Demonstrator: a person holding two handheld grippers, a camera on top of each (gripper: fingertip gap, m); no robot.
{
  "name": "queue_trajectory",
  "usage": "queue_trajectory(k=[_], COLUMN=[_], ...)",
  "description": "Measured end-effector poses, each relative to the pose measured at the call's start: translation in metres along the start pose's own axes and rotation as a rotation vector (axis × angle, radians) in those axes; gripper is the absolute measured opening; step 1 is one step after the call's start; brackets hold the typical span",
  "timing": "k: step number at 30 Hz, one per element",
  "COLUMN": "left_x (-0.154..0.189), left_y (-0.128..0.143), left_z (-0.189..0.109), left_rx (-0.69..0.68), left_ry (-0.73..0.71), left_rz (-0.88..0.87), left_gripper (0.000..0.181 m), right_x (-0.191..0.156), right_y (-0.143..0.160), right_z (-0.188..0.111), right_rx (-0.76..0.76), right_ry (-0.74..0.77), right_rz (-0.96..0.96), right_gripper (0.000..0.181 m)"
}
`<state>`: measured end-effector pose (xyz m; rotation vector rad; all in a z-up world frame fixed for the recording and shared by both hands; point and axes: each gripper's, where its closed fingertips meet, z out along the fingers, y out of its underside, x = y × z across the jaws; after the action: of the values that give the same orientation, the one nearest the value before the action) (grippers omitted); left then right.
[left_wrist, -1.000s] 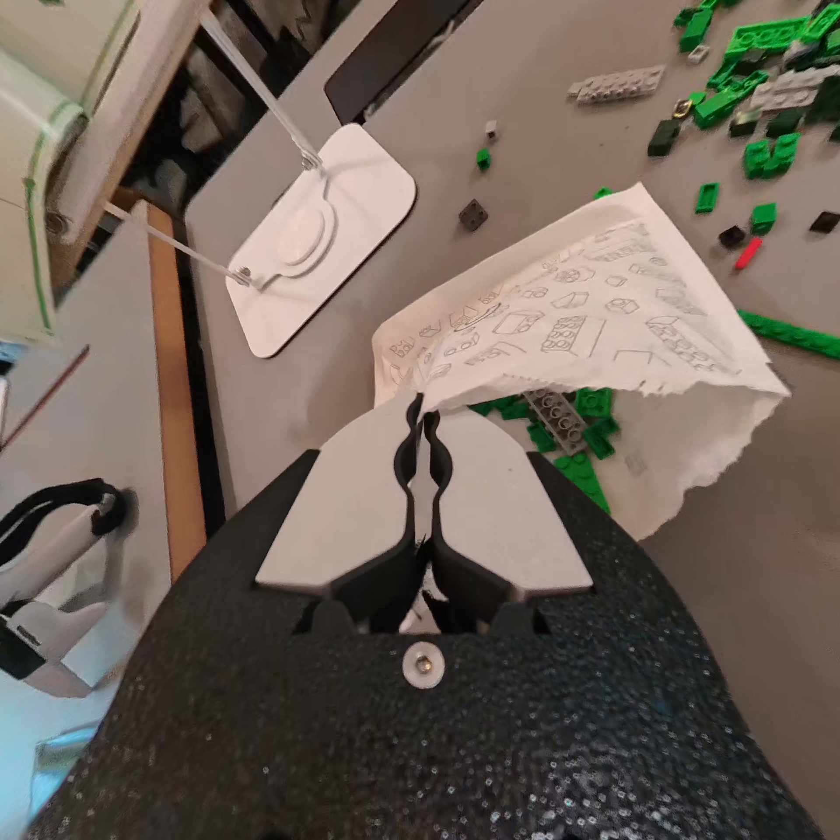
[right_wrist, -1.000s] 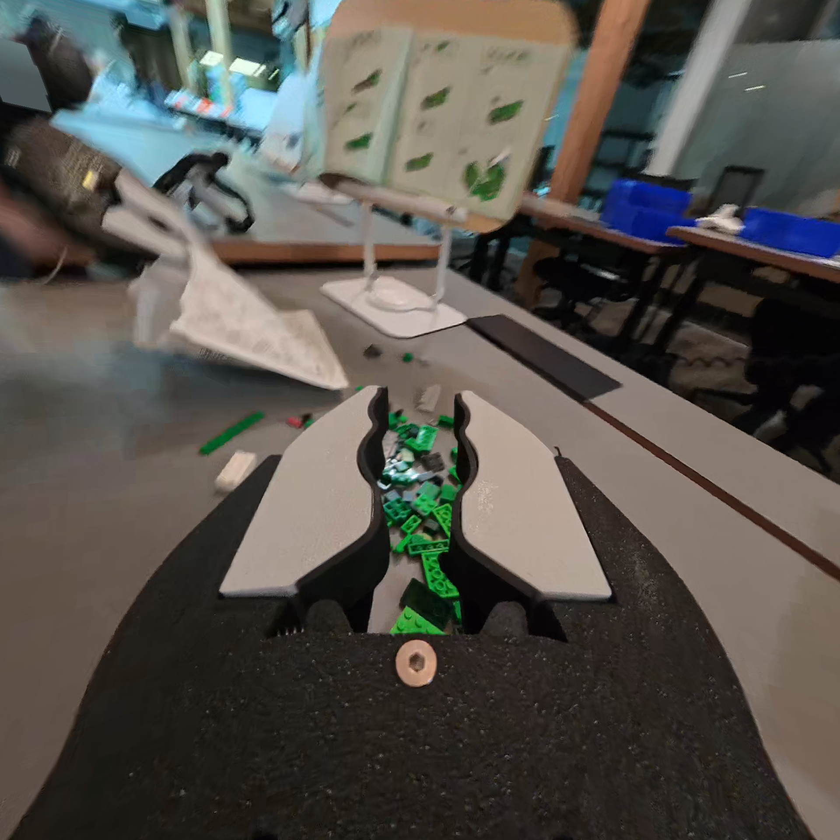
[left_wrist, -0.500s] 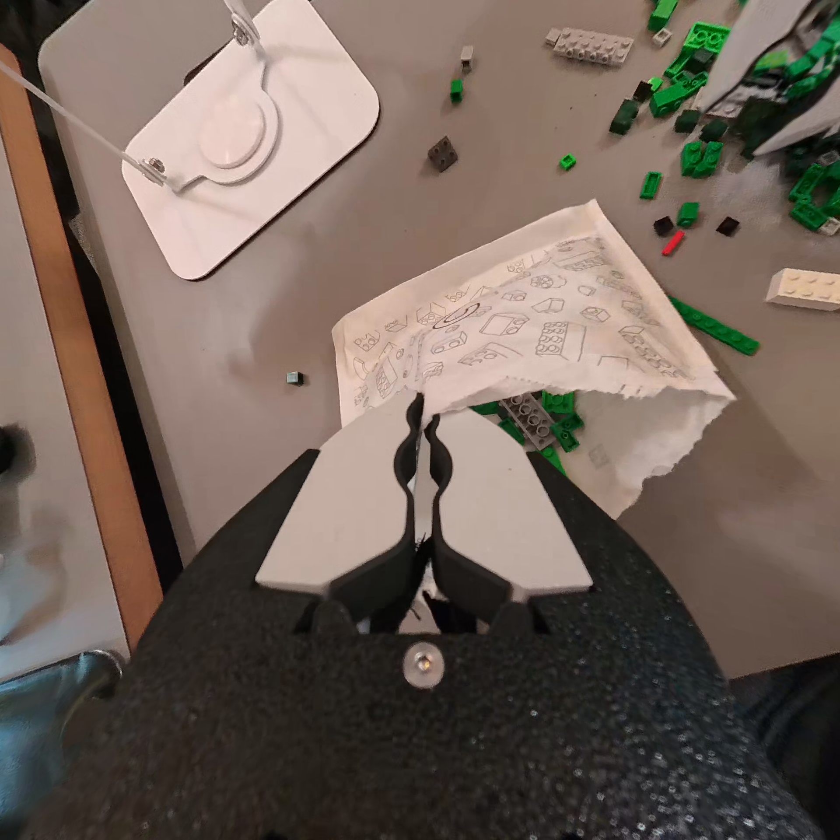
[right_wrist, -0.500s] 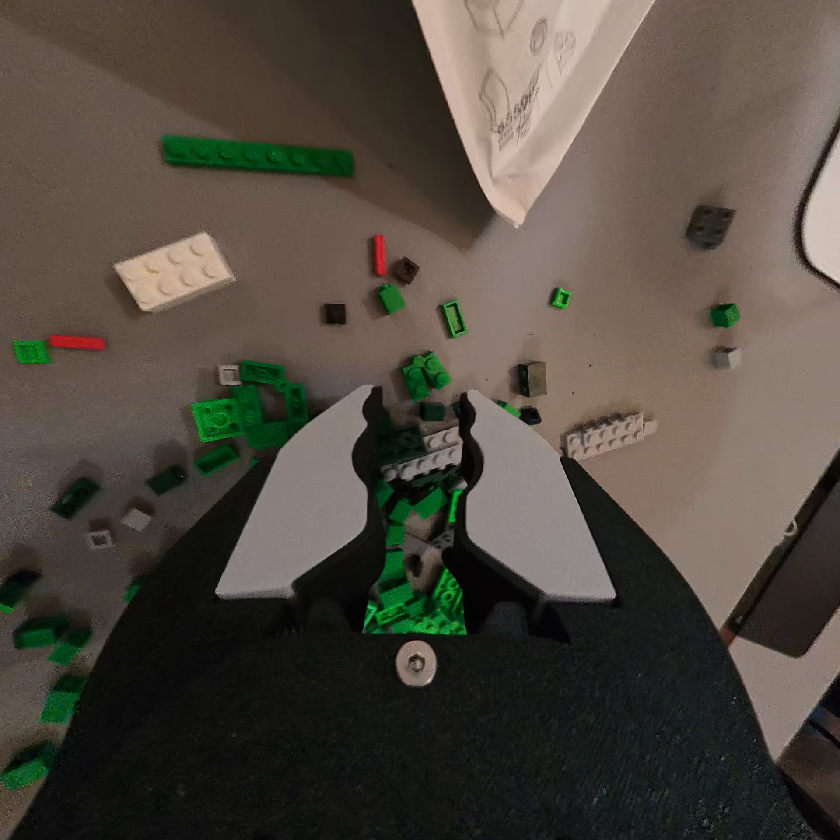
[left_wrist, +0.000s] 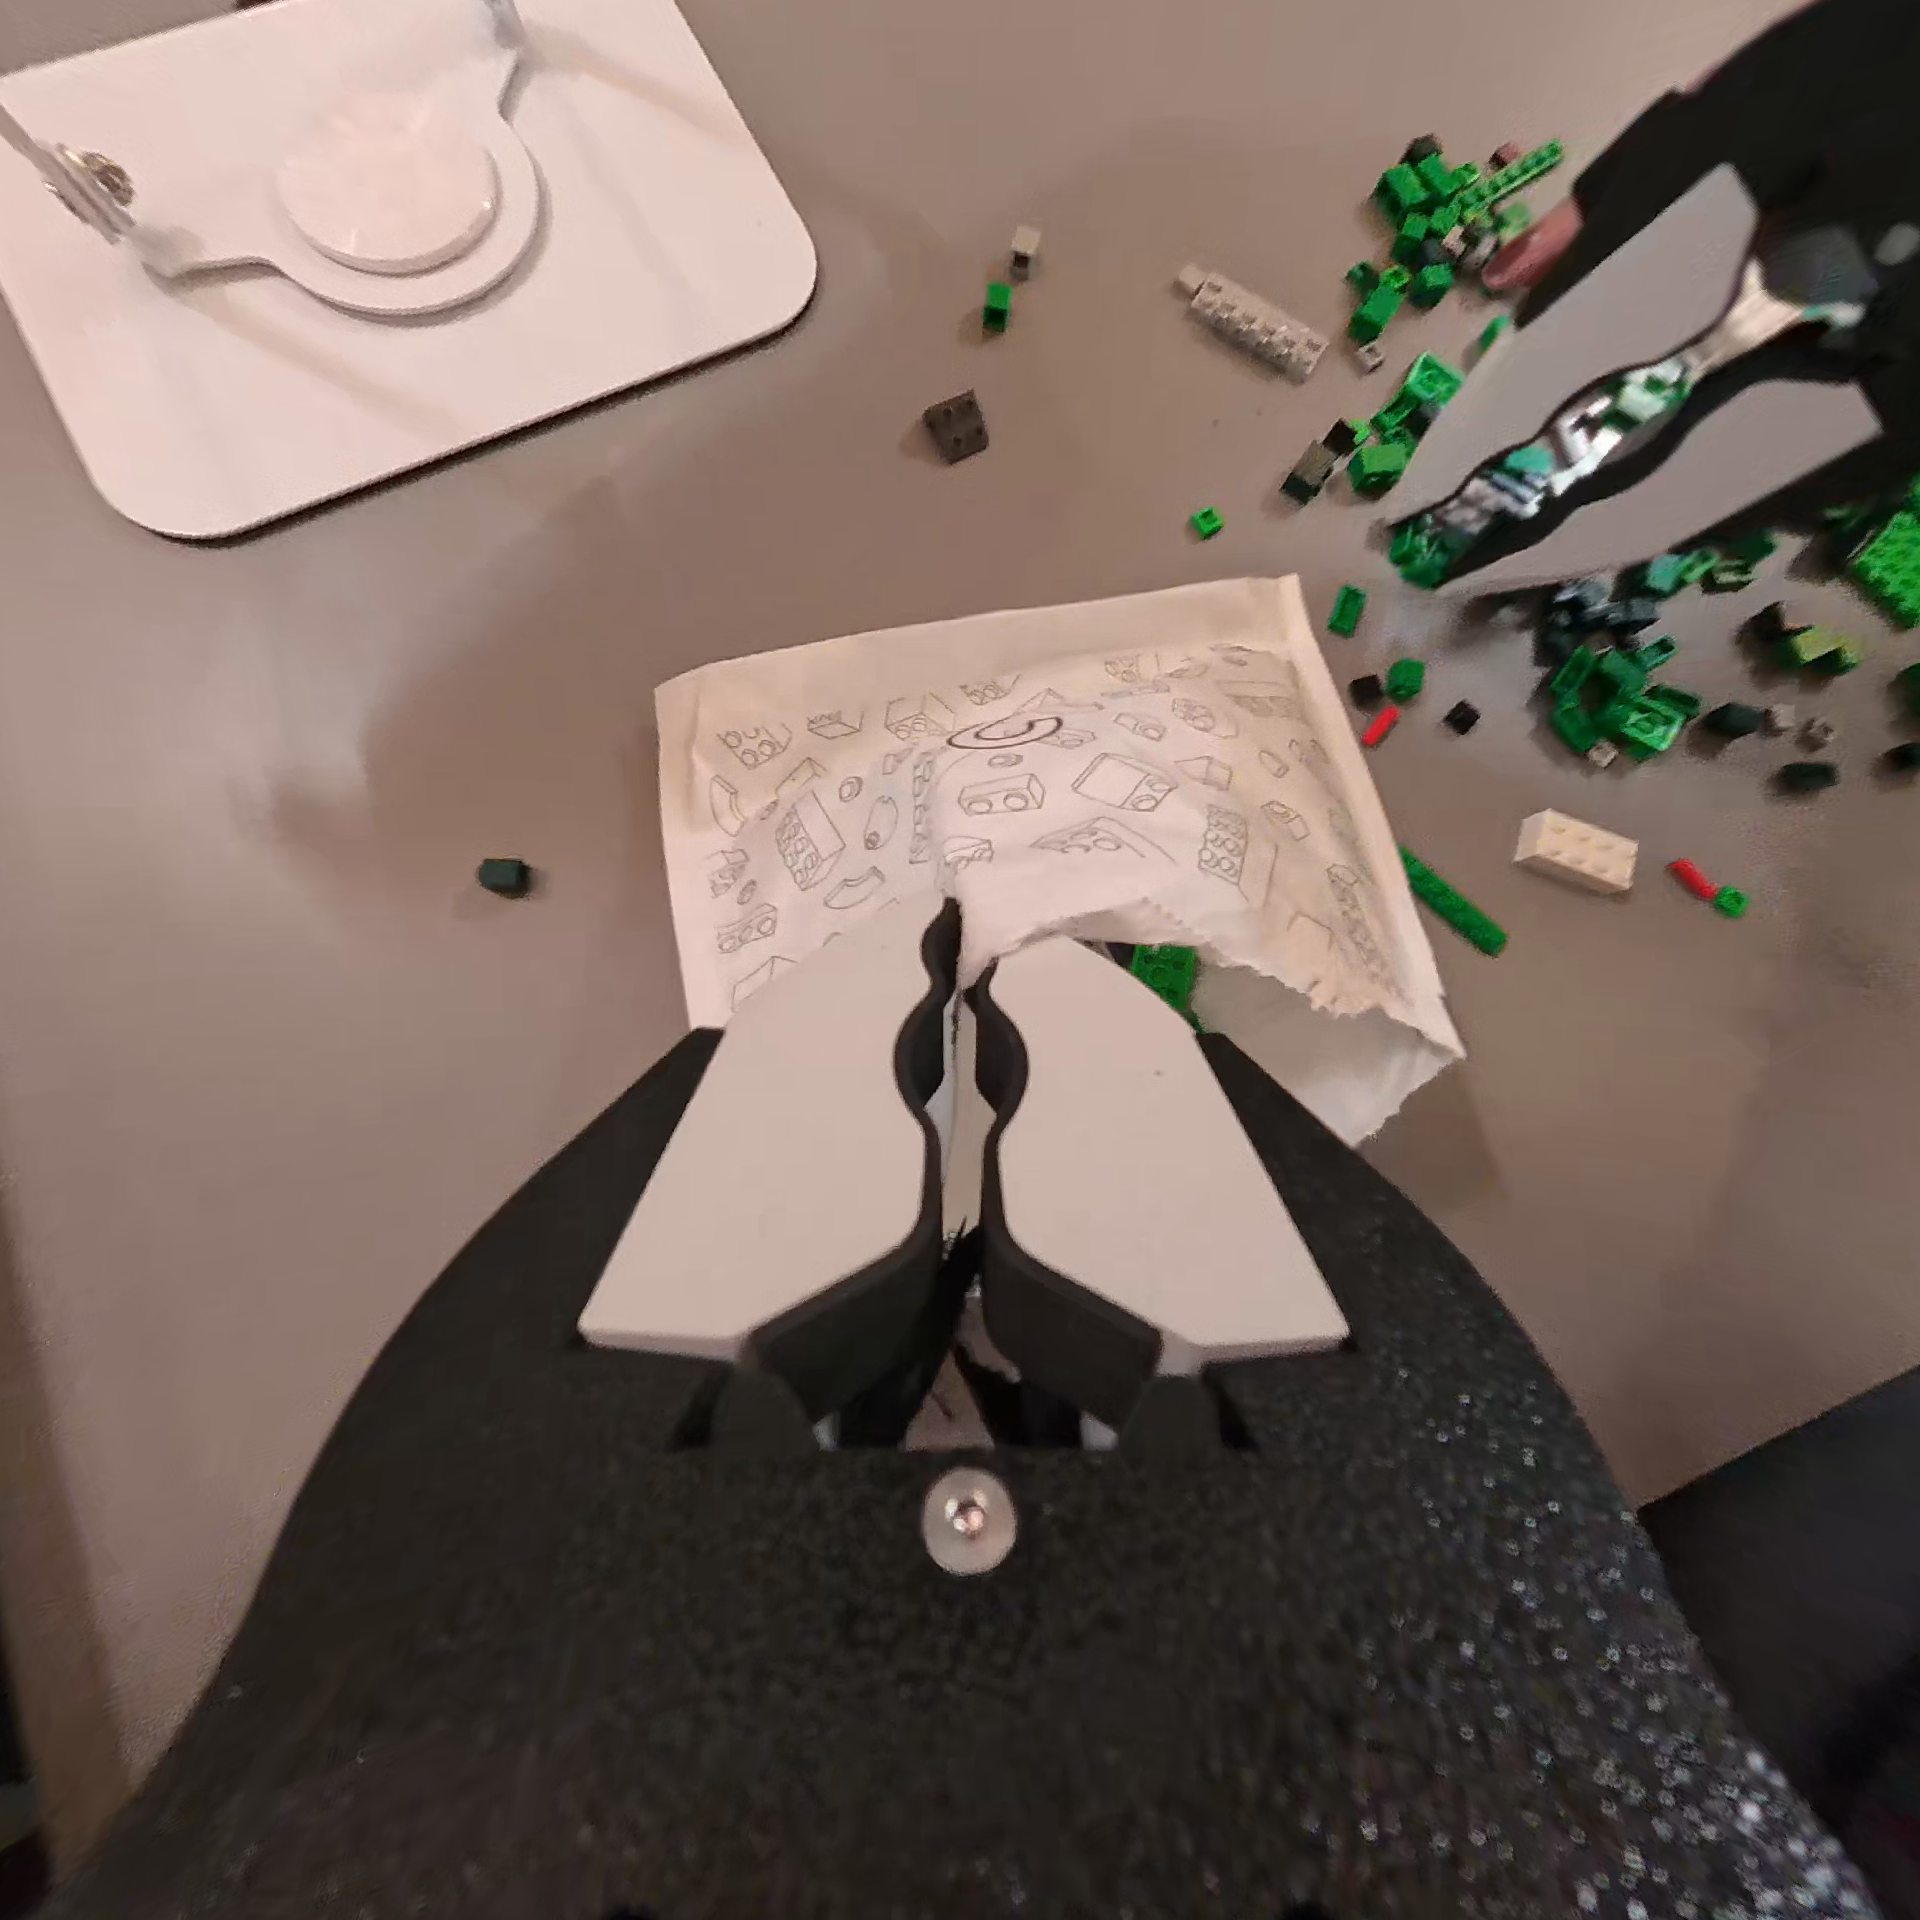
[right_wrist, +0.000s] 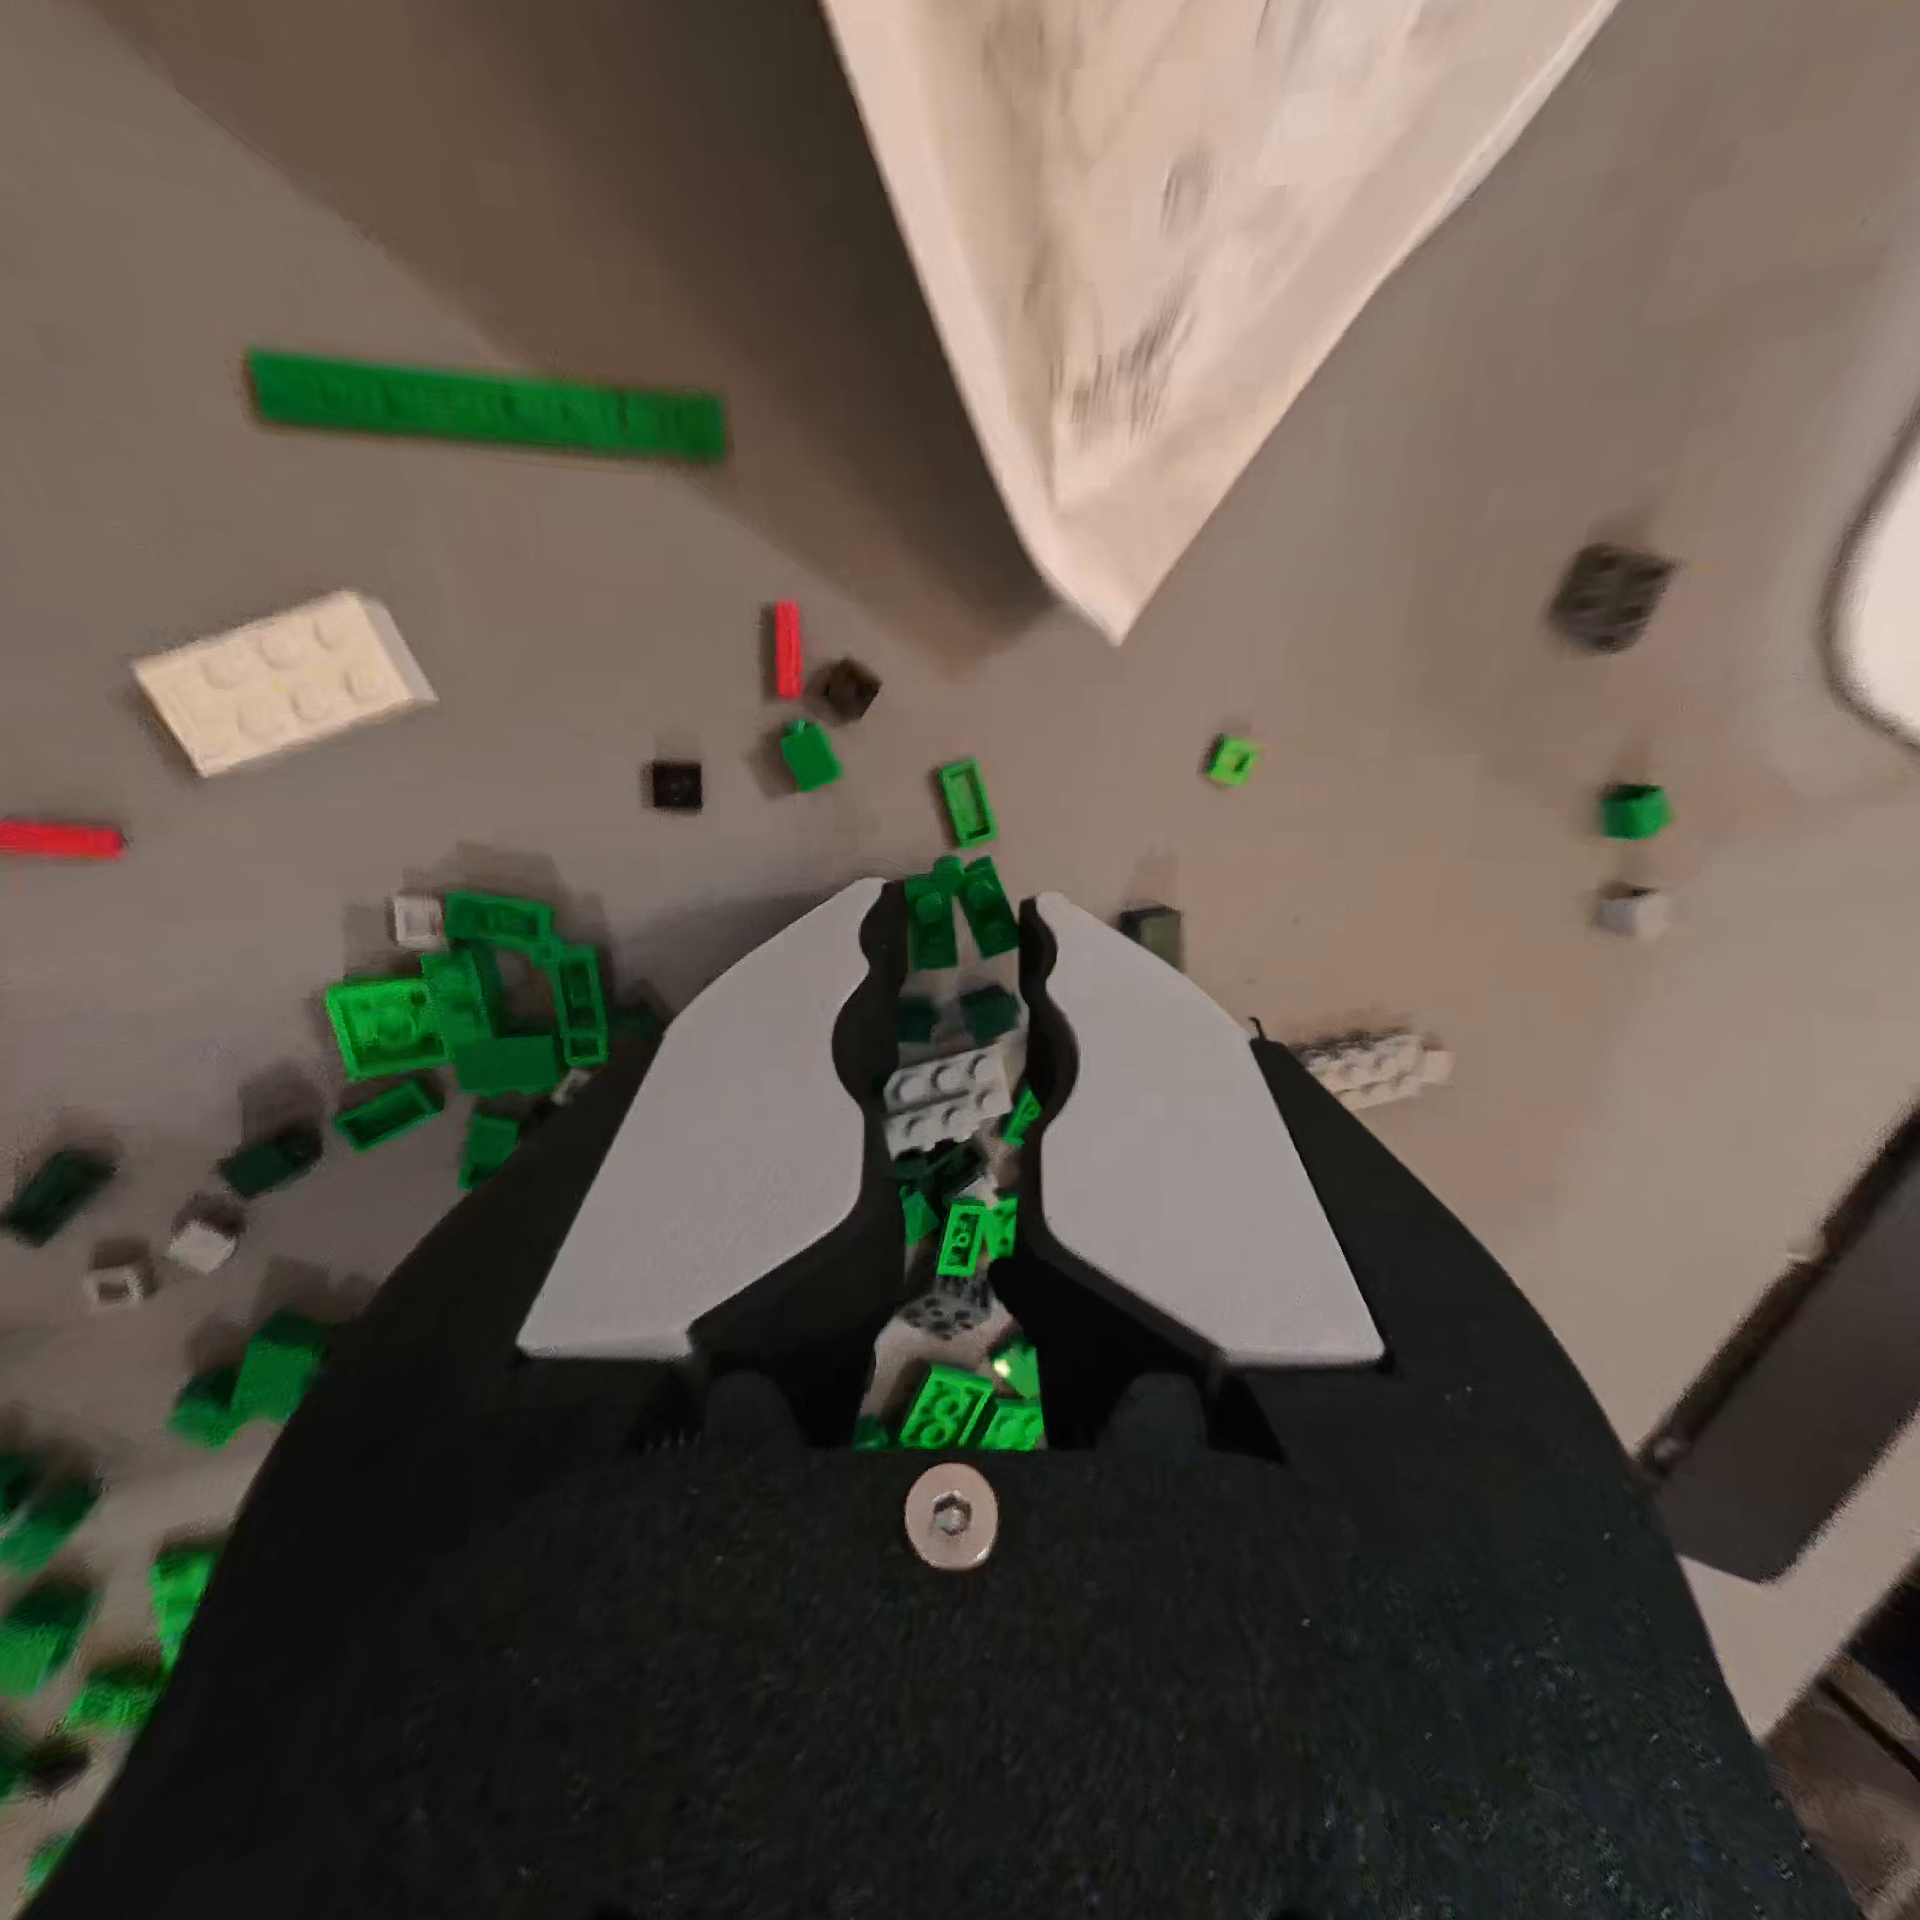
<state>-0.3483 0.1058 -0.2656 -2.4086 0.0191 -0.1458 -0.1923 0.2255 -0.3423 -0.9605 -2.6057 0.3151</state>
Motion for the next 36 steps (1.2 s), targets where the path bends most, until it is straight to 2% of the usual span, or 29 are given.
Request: queue_trajectory(k=[1, 4, 7, 10, 17, 19, 22, 25, 28, 32, 36], left_x=[0.002, 0.007, -0.005, -0.012, 0.011, 0.023, 0.035, 0.045, 0.054, 0.065, 0.067], left_y=[-0.002, -0.007, -0.008, -0.006, 0.006, 0.004, -0.003, -0.008, -0.014, -0.020, -0.020], left_z=[0.002, 0.006, 0.011, 0.016, 0.032, 0.034, 0.036, 0.037, 0.037, 0.037, 0.040], left_rx=[0.009, 0.030, 0.020, -0.008, -0.091, -0.084, -0.059, -0.048, -0.022, 0.004, -0.001], left_ry=[0.021, 0.058, -0.045, -0.100, 0.042, 0.108, 0.143, 0.166, 0.187, 0.220, 0.220], left_rz=[-0.015, -0.039, -0.035, -0.013, 0.038, 0.039, 0.045, 0.058, 0.076, 0.103, 0.116], left_gripper=[0.000, 0.000, 0.000, 0.000, 0.000, 0.000, 0.000, 0.000, 0.000, 0.000, 0.000], right_x=[0.002, 0.004, -0.002, -0.009, -0.016, -0.020, -0.031, -0.028, -0.010, 0.000, 0.003], right_y=[-0.011, -0.049, -0.080, -0.097, -0.111, -0.125, -0.159, -0.174, -0.165, -0.147, -0.137], right_z=[-0.007, -0.036, -0.063, -0.077, -0.080, -0.084, -0.079, -0.054, -0.037, -0.023, -0.020], right_rx=[0.039, 0.143, 0.211, 0.276, 0.386, 0.471, 0.592, 0.494, 0.284, 0.102, 0.034], right_ry=[0.073, 0.330, 0.566, 0.704, 0.822, 0.829, 0.748, 0.735, 0.829, 0.917, 0.960], right_rz=[-0.009, -0.127, -0.250, -0.293, -0.220, -0.186, -0.145, -0.145, -0.125, -0.117, -0.125], right_gripper=[0.020, 0.020, 0.020, 0.020, 0.020, 0.020, 0.019, 0.018, 0.017, 0.017, 0.018])
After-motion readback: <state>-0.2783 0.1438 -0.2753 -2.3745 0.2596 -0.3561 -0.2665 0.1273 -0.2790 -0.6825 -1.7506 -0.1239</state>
